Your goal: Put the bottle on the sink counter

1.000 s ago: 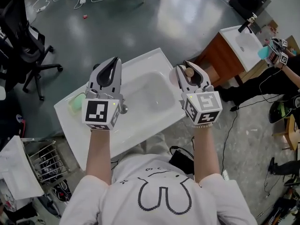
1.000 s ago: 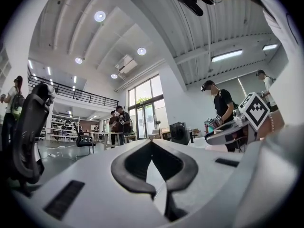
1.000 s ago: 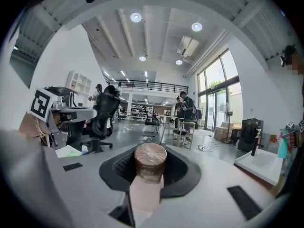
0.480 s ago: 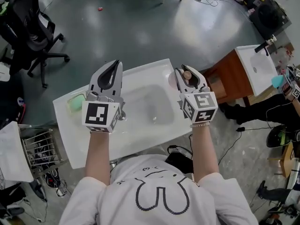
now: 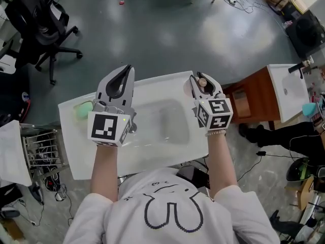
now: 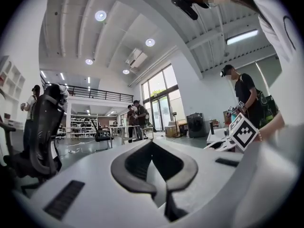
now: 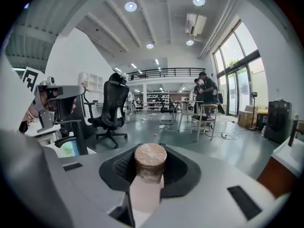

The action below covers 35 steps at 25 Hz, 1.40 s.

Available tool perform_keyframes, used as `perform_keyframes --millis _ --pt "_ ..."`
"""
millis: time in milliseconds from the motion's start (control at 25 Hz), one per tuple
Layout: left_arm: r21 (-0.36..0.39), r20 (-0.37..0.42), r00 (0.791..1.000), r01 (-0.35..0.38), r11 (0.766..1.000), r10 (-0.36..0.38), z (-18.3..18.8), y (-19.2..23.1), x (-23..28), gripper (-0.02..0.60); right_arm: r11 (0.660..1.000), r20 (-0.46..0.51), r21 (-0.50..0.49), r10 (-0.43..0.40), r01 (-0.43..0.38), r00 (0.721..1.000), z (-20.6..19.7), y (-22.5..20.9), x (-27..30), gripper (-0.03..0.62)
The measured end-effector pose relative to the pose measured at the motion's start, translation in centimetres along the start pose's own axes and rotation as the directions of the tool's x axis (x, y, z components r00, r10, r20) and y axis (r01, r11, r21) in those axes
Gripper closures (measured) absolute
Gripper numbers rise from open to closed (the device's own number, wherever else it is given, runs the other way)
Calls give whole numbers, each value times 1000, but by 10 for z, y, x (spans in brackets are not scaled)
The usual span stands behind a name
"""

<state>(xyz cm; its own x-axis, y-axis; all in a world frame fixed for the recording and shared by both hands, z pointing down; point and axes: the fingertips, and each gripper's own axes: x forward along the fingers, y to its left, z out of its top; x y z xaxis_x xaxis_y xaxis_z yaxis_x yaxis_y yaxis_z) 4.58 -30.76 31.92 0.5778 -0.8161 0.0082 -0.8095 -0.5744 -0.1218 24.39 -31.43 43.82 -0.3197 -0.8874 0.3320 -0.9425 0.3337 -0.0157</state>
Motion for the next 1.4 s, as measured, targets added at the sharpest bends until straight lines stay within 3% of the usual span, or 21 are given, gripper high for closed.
perform_keyframes --millis 520,960,1400 --pt "-22 -19 998 -55 998 54 -5 11 2 572 998 -100 28 53 -50 994 -47 -8 56 470" --pt "-20 -31 998 -64 998 63 -6 12 0 572 999 -157 -12 49 -52 986 -69 -3 76 470" --pt "-28 -49 996 -77 997 75 -10 6 -6 572 996 -113 -58 62 -69 992 -72 -3 79 470"
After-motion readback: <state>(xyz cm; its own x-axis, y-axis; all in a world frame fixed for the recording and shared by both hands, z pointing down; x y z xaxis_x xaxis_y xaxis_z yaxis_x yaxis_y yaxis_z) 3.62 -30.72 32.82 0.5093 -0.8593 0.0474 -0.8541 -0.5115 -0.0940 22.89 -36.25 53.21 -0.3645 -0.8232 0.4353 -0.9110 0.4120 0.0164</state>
